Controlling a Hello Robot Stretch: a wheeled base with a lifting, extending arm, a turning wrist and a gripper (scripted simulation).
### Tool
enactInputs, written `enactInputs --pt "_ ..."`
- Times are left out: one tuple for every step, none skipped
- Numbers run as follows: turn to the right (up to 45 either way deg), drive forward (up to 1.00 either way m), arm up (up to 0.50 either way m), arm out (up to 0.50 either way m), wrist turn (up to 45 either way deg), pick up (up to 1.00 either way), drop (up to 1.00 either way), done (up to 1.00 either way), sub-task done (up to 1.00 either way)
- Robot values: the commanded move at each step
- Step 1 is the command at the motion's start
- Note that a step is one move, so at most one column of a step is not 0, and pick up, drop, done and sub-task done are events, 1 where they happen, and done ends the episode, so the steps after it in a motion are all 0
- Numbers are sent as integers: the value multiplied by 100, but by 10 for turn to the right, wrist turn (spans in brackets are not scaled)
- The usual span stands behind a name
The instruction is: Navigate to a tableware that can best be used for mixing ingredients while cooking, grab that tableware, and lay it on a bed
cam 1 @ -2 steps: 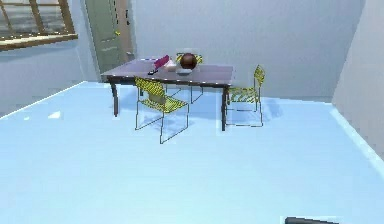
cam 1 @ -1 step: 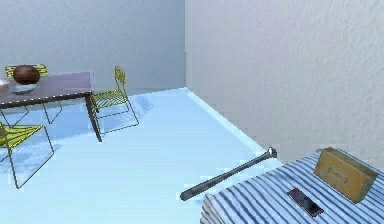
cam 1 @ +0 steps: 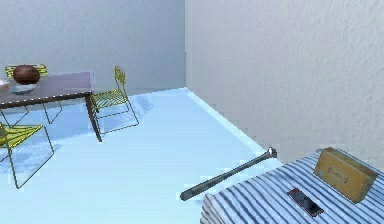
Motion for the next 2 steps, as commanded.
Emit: enactInputs --pt "0 0 0 0 450 0 0 0 0" --pt "0 0 0 0 450 0 0 0 0"
